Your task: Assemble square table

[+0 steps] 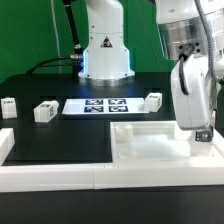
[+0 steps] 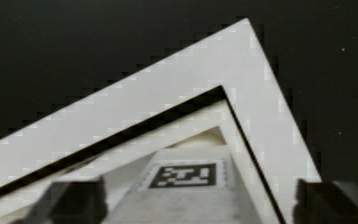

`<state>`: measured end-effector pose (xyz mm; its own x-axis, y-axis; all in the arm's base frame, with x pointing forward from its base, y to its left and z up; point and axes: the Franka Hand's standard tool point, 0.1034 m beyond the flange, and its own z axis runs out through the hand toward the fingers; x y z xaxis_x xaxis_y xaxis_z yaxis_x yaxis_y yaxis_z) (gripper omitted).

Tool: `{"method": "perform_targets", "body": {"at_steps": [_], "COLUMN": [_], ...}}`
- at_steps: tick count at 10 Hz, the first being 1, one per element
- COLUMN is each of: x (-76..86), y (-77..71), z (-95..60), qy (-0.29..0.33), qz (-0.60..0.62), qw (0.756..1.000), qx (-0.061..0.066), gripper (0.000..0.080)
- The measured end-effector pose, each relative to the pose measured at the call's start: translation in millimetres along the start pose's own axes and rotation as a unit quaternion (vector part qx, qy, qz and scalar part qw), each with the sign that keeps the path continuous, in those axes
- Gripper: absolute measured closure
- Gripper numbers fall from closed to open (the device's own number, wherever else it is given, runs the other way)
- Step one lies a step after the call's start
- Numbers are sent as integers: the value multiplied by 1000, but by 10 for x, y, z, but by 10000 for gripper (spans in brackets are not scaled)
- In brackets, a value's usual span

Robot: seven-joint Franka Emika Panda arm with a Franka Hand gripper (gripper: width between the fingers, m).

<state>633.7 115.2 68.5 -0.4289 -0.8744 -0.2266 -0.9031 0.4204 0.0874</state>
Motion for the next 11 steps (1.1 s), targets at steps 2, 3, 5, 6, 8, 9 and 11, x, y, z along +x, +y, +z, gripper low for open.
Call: {"method": "perform_targets", "body": {"at_steps": [2, 3, 5, 6, 8, 9, 11], "x": [-4, -45, -114, -146, -133, -134, -133], "y": [3, 4, 51, 40, 48, 47, 49], "z": [0, -90, -332, -395, -352, -353, -348], "qy": [0, -4, -11, -13, -12, -12, -11], "qz": [-3, -17, -29, -32, -35, -36, -37], "qw": [1000, 1000, 999, 999, 999, 999, 999], "qx": [0, 4, 10, 7, 5, 5, 5], "gripper": [160, 160, 152, 151, 151, 151, 151]}}
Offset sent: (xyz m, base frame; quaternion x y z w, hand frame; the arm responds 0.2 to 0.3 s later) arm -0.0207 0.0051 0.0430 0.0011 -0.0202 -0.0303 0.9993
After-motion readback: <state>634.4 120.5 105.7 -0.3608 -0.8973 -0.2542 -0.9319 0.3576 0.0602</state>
